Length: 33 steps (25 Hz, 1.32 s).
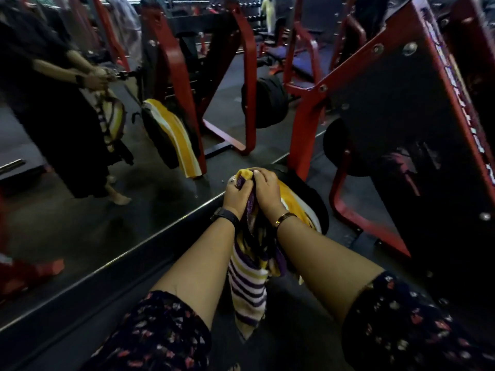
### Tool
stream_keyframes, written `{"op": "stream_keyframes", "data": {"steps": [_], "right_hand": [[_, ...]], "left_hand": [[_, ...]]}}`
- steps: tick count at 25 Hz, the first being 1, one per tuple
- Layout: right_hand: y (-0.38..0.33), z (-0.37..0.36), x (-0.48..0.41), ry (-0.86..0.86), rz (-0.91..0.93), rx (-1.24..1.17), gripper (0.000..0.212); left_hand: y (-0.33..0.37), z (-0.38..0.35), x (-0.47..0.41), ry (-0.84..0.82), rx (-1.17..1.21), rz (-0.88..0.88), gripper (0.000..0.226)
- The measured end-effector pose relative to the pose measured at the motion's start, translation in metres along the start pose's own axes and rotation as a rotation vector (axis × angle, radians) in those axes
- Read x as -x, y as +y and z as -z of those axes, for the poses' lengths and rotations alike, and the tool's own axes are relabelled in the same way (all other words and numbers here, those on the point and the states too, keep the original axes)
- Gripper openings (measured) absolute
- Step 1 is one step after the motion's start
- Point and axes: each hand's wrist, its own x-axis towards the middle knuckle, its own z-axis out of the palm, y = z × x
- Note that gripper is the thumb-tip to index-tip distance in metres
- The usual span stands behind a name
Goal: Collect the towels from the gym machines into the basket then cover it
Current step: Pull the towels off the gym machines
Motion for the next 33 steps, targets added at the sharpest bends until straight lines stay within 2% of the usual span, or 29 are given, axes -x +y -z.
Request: {"op": "stream_keyframes", "data": {"steps": [5,8,11,14,17,21,24,28,31,33], "right_hand": [[0.018,0.008,-0.066,0.114,-0.059,0.164,0.03],[0.051,0.019,-0.085,0.09,-0.092,0.32,0.031],[0.08,0.028,-0.119,-0.011,-0.156,0.539,0.036],[0.1,0.027,-0.151,-0.219,-0.115,0.779,0.05],[0.109,0.028,-0.185,-0.396,-0.071,0.898,0.069],[0.127,0.025,-0.204,-0.527,-0.107,0.94,0.09],[0.14,0.023,-0.206,-0.504,-0.091,0.964,0.093],[0.148,0.02,-0.211,-0.473,-0.075,0.963,0.086],[0.141,0.027,-0.215,-0.454,-0.069,0.779,0.066],[0.126,0.032,-0.222,-0.449,-0.065,0.677,0.064]], "left_hand": [[-0.016,-0.024,-0.084,-0.052,-0.144,0.011,0.016],[-0.038,-0.027,-0.118,-0.027,-0.195,0.12,0.029],[-0.047,-0.029,-0.159,0.046,-0.238,0.229,0.052],[-0.058,-0.034,-0.189,0.103,-0.344,0.264,0.051],[-0.065,-0.046,-0.212,0.136,-0.377,0.281,0.052],[-0.081,-0.059,-0.23,0.176,-0.416,0.342,0.051],[-0.091,-0.064,-0.235,0.183,-0.424,0.368,0.05],[-0.106,-0.069,-0.241,0.198,-0.413,0.384,0.048],[-0.106,-0.069,-0.246,0.18,-0.329,0.38,0.044],[-0.099,-0.064,-0.254,0.188,-0.273,0.347,0.041]]}}
